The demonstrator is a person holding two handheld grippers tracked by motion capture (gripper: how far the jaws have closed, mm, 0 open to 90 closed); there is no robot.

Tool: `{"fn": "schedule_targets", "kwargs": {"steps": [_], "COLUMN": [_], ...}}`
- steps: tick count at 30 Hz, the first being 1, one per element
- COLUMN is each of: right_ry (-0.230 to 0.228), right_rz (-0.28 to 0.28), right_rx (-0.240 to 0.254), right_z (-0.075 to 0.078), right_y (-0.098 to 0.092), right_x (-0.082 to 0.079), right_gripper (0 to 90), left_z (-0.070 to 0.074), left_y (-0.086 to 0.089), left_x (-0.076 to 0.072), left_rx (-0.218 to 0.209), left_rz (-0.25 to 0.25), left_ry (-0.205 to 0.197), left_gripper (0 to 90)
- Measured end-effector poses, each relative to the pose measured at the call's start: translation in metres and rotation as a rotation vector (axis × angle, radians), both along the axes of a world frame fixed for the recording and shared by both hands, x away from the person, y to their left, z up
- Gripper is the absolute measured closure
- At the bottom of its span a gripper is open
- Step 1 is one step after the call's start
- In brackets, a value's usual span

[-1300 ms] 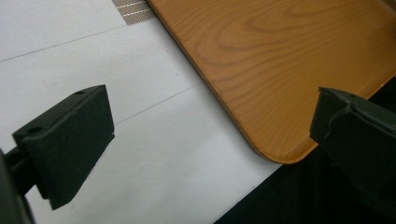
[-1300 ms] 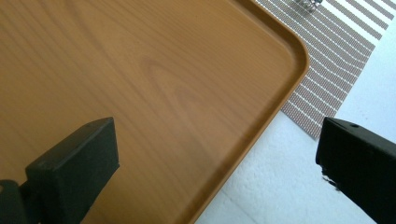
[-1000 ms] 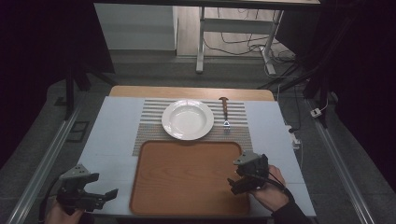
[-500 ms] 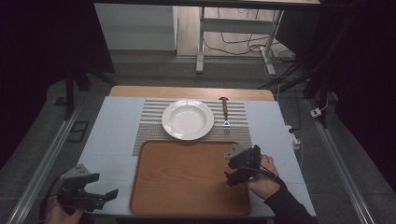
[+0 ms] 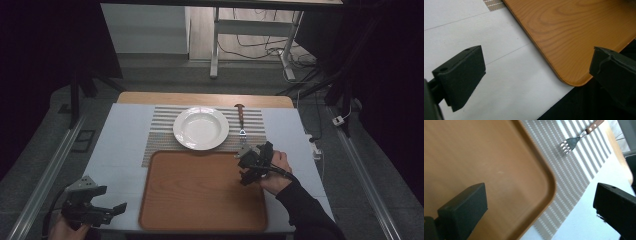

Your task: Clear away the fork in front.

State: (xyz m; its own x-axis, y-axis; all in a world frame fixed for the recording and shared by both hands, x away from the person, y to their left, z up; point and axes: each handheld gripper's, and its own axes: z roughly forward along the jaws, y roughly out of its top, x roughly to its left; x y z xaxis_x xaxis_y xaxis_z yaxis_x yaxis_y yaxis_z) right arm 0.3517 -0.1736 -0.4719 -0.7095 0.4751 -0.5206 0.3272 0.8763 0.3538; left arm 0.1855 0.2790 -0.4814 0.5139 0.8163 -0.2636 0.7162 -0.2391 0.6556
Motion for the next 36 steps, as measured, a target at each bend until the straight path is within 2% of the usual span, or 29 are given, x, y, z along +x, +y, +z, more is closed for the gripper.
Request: {"fn": "schedule_targets", "kwargs": {"steps": [3,6,11,14,17,18,19,20,22,23,25,26,27,28,33,34,35,36], "right_ry": [-0.010,-0.024,-0.030,-0.047,-0.053,-0.053,-0.057,-0.065,-0.071,-0.077,-0.080,-0.094,-0.094,-0.109,-0.114,-0.109,-0.109,-0.103], "right_rz": [-0.001,-0.005,-0.013,-0.013,-0.016,-0.004,-0.009,0.005,0.002,0.025,0.034,0.060,0.060,0.079,0.108,0.119,0.119,0.128], "right_rx": [-0.019,-0.050,-0.064,-0.105,-0.118,-0.136,-0.131,-0.166,-0.162,-0.209,-0.226,-0.255,-0.255,-0.285,-0.332,-0.352,-0.352,-0.362], "right_z": [0.001,0.003,0.004,0.002,0.000,0.000,-0.002,-0.003,-0.005,-0.006,-0.007,-0.008,-0.008,-0.011,-0.016,-0.020,-0.020,-0.026], "right_y": [0.000,0.001,0.001,0.002,0.003,0.004,0.006,0.008,0.010,0.013,0.015,0.018,0.018,0.021,0.028,0.031,0.031,0.033], "right_x": [0.008,0.022,0.034,0.047,0.054,0.057,0.060,0.066,0.069,0.075,0.078,0.083,0.083,0.088,0.097,0.100,0.100,0.103], "right_gripper": [0.0,0.0,0.0,0.0,0.0,0.0,0.0,0.0,0.0,0.0,0.0,0.9,0.9,2.7,7.5,10.7,10.7,14.4], "left_z": [0.000,0.000,0.000,0.000,0.000,0.000,0.000,0.000,0.000,0.000,0.000,0.000,0.000,0.000,0.000,0.000,0.000,0.000], "left_y": [0.000,0.001,0.000,0.000,0.001,0.001,0.001,0.001,0.001,0.001,0.001,0.001,0.001,0.001,0.001,0.001,0.001,0.001], "left_x": [0.000,0.000,0.000,0.000,0.001,0.001,0.001,0.001,0.001,0.001,0.001,0.001,0.001,0.001,0.001,0.001,0.000,0.001], "left_rx": [-0.001,-0.006,-0.003,-0.002,-0.005,-0.006,-0.006,-0.006,-0.006,-0.006,-0.007,-0.008,-0.007,-0.008,-0.011,-0.010,-0.010,-0.011], "left_rz": [0.001,0.001,-0.002,-0.003,-0.002,-0.002,-0.003,-0.003,-0.003,-0.002,-0.004,-0.004,-0.004,-0.004,-0.005,-0.006,-0.006,-0.006], "left_ry": [0.001,0.002,0.005,0.005,0.006,0.007,0.007,0.007,0.006,0.007,0.006,0.007,0.007,0.007,0.006,0.006,0.006,0.007], "left_gripper": [0.2,0.2,0.2,0.2,0.2,0.2,0.2,0.2,0.2,0.2,0.2,0.2,0.2,0.2,0.2,0.2,0.2,0.2]}}
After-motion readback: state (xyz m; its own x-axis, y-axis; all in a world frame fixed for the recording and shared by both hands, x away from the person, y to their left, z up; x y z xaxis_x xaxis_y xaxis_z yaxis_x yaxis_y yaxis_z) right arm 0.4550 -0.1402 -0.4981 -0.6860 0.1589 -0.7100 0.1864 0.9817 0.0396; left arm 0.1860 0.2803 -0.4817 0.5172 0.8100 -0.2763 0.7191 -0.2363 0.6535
